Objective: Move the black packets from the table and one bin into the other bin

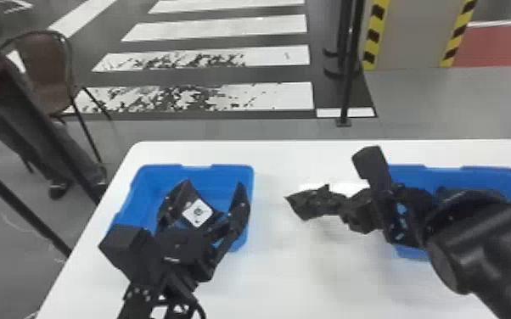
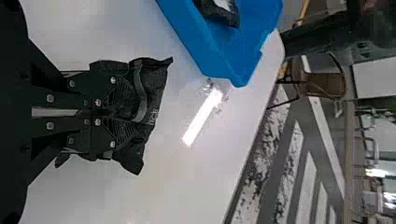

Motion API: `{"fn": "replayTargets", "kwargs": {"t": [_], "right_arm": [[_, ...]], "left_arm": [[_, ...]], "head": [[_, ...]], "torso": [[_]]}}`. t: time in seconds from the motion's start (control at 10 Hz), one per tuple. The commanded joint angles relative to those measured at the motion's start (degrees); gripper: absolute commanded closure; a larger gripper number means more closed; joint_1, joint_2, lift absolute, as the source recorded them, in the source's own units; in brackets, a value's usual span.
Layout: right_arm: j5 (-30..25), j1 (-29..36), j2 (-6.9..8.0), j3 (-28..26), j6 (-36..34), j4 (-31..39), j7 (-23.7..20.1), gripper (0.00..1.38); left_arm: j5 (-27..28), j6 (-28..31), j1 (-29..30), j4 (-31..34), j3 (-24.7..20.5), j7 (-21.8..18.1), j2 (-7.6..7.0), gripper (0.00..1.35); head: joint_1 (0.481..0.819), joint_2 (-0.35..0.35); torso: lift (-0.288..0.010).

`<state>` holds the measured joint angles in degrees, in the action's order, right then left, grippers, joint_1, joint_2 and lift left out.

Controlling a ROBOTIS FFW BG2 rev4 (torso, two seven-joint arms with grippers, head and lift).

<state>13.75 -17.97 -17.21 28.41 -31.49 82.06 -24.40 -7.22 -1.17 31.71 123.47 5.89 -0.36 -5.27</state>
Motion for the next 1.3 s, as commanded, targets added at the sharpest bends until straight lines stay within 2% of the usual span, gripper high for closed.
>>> {"fn": "replayTargets", "kwargs": {"t": [0.0,0.1,0.3,0.4,0.5,0.6,0.8,0.9,1.2], "right_arm": [[-3.47,6.29,-0.02,-10.59,1.26,10.96,-0.03,1.12],[-4.95,10.37,-0.02,-16.99,1.68,16.87,-0.03,1.12],[-9.75,17.68,0.69,-29.44,-1.83,23.48,-0.38,1.12],[-11.81,20.78,0.77,-33.56,-5.07,26.15,-0.56,1.11],[-13.18,22.32,1.04,-35.84,-5.63,25.73,-0.82,1.09],[-13.52,22.75,1.04,-36.41,-5.49,24.6,-1.17,0.96],[-11.12,24.57,1.39,-37.33,-1.55,23.34,-2.05,0.36],[-7.81,28.23,2.44,-39.15,3.37,24.89,-1.96,0.14],[-1.64,40.46,6.22,-42.7,15.46,32.62,1.2,0.11]], "left_arm": [[0.02,-0.52,0.21,-0.07,-0.29,-0.08,0.0,0.23],[0.02,-0.52,0.35,-0.07,-0.52,-0.16,0.09,0.23],[0.14,-0.66,0.49,0.07,-0.63,-0.34,0.09,0.23],[0.14,-0.8,0.49,-0.07,-0.63,-0.34,0.09,0.23],[0.02,-1.08,0.63,-0.07,-0.86,-0.52,0.09,0.23],[0.14,-1.08,0.49,-0.07,-0.86,-0.6,0.09,0.23],[0.71,-1.36,0.35,-0.07,-0.63,-0.6,0.09,0.22],[0.59,-1.22,0.35,-0.07,-0.75,-0.6,0.09,0.23],[0.59,-1.08,0.07,-0.21,-1.32,-0.6,0.44,0.23]], "head": [[0.695,0.141],[0.695,0.131],[0.695,0.04],[0.695,-0.023],[0.695,-0.081],[0.695,-0.103],[0.695,-0.151],[0.695,-0.152],[0.695,-0.147]], "torso": [[-0.11],[-0.11],[-0.11],[-0.11],[-0.11],[-0.11],[-0.11],[-0.11],[-0.11]]}}
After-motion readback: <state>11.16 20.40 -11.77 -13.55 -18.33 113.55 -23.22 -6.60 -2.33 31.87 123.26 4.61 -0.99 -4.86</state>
